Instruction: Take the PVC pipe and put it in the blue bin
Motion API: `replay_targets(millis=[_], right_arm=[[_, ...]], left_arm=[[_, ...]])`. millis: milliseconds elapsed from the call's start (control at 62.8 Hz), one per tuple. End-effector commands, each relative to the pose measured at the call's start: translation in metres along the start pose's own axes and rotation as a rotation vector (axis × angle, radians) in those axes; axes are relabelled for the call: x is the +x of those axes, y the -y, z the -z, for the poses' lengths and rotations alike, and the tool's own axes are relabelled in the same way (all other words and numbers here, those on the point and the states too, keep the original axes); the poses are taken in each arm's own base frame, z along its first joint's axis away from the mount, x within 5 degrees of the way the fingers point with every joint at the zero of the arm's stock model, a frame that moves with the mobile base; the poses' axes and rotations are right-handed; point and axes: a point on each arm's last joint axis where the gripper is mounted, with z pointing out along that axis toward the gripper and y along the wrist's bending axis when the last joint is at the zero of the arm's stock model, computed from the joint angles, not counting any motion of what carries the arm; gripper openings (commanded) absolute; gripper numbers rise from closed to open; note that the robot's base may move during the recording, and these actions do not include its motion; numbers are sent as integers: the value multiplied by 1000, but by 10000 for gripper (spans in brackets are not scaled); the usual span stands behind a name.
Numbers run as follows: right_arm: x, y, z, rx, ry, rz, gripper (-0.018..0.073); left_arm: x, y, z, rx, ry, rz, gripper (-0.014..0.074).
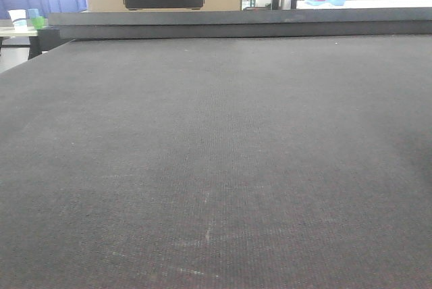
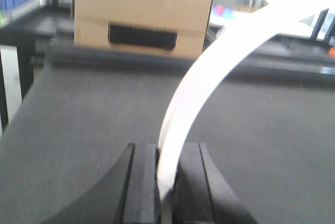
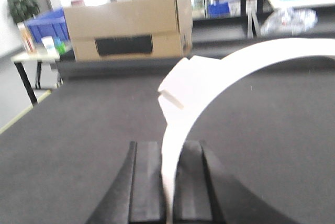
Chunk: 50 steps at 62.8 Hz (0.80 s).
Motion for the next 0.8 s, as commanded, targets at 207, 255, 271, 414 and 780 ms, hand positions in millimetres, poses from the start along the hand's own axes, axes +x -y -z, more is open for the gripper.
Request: replay_targets(millis=[207, 255, 271, 414, 780], right_arm=[[-4, 0, 11, -7, 71, 18, -162], [-4, 0, 11, -7, 71, 18, -162], [-4, 0, 11, -7, 71, 18, -162], [-4, 0, 11, -8, 74, 18, -162], [-4, 0, 11, -8, 74, 18, -162]], left_arm=[[-9, 1, 10, 11, 100, 17, -111], [-9, 1, 10, 11, 104, 17, -111], [-9, 1, 10, 11, 106, 17, -111], [-9, 1, 10, 11, 106, 17, -111], [-9, 1, 10, 11, 106, 17, -111]])
